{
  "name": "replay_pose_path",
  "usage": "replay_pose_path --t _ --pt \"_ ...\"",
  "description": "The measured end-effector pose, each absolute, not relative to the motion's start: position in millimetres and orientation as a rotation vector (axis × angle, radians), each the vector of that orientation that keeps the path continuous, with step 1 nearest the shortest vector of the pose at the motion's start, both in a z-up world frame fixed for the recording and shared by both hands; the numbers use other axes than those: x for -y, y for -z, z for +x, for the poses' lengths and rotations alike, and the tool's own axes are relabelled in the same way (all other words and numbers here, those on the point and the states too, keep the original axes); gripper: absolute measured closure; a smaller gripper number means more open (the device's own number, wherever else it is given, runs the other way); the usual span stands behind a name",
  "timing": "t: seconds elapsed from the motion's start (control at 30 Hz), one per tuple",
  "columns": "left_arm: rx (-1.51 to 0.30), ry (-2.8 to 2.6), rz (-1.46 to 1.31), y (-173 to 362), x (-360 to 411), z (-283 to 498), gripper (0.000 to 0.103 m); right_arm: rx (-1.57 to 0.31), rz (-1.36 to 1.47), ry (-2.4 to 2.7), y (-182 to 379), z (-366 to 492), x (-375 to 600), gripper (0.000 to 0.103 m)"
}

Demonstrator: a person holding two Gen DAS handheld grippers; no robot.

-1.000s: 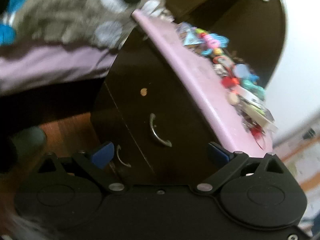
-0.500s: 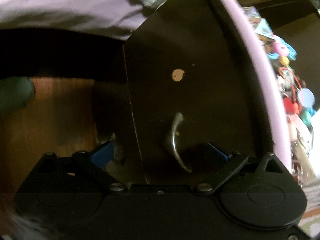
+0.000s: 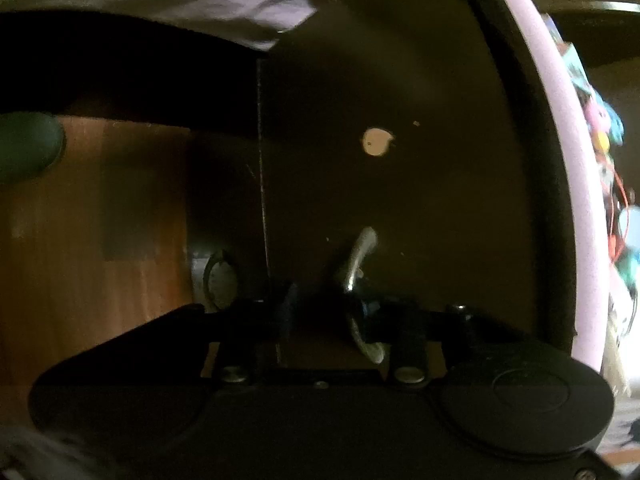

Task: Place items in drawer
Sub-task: 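Reach the right gripper to the upper drawer handle and grasp it, then pull the upper drawer open with the right gripper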

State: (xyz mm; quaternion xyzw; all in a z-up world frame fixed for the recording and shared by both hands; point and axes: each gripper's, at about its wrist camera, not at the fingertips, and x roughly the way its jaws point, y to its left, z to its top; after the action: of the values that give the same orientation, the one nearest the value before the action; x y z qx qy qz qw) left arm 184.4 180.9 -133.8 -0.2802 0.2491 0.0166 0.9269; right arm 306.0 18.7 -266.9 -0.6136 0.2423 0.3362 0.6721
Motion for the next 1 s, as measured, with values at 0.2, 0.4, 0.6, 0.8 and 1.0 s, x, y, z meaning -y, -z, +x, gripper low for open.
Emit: replay_pose_path --t 0.2,0.4,0.6,0.8,1.0 --pt "-0.45 -0.021 -0.555 127 -177 181 0.001 -0.601 -1.359 -0.792 258 298 -18 0.076" --pt "-0.42 -0.004 -0.55 121 -175 179 0.001 -0.631 -1.35 -0.849 248 278 -11 0.077" --pt "-0.415 0.0 -0.537 119 -173 178 0.001 -0.687 -1.293 -0.894 235 257 -5 0.077" --pt "-0.418 -0.001 -0.533 119 -173 178 0.001 -0.708 -1.257 -0.955 235 214 7 0.078" --pt "-0.421 0.0 -0.523 118 -171 176 0.001 -0.706 -1.23 -0.955 236 180 13 0.079"
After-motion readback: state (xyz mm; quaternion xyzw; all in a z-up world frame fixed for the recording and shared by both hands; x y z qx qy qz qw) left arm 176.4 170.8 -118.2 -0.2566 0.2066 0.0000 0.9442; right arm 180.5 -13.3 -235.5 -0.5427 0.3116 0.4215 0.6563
